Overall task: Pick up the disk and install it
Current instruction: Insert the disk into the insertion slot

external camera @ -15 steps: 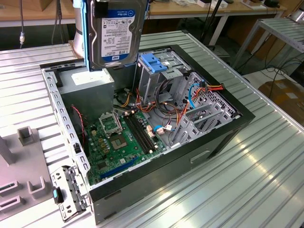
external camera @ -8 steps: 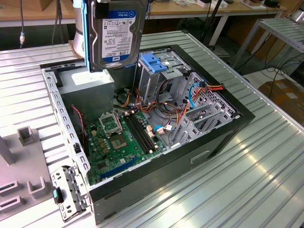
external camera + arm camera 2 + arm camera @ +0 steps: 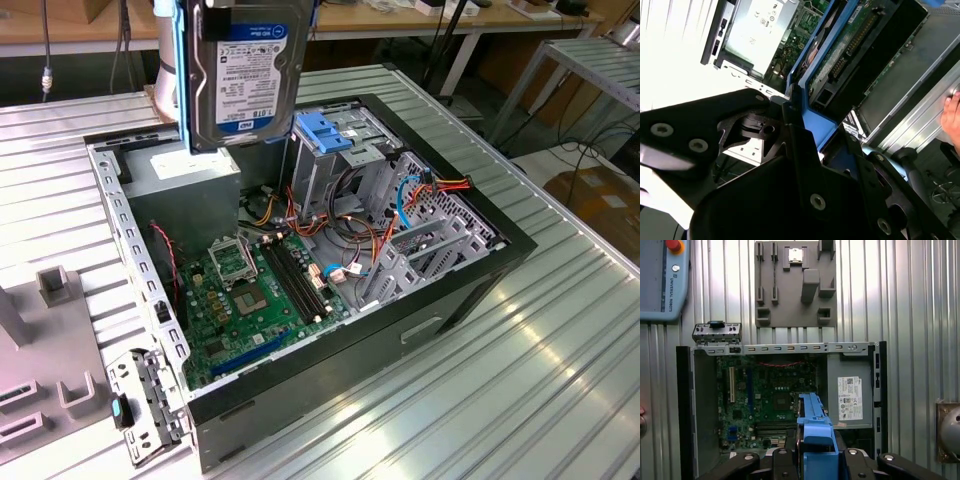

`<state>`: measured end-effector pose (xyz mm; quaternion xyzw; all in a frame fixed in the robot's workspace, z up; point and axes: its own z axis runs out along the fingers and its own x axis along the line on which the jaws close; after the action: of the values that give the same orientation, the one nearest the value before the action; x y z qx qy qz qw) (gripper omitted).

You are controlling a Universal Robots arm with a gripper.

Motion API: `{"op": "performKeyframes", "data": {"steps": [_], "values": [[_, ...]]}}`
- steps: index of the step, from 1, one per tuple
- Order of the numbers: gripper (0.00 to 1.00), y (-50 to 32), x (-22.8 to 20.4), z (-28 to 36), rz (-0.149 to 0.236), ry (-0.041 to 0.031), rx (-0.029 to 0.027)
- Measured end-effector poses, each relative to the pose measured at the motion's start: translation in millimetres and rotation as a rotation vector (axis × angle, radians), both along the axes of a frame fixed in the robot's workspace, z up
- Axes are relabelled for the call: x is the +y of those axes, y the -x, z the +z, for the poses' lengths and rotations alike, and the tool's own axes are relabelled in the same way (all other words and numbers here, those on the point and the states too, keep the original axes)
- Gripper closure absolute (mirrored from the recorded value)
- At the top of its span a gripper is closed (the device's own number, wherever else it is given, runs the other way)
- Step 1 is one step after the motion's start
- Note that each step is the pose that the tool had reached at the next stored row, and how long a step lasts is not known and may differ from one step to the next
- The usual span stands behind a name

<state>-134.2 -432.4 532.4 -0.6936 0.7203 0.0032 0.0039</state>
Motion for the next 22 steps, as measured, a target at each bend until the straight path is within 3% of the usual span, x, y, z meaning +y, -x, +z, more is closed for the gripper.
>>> {"op": "performKeyframes", "data": {"steps": [22], "values": [[0.63,-0.8,-9.4,0.0,0.0,0.0,0.0]]}}
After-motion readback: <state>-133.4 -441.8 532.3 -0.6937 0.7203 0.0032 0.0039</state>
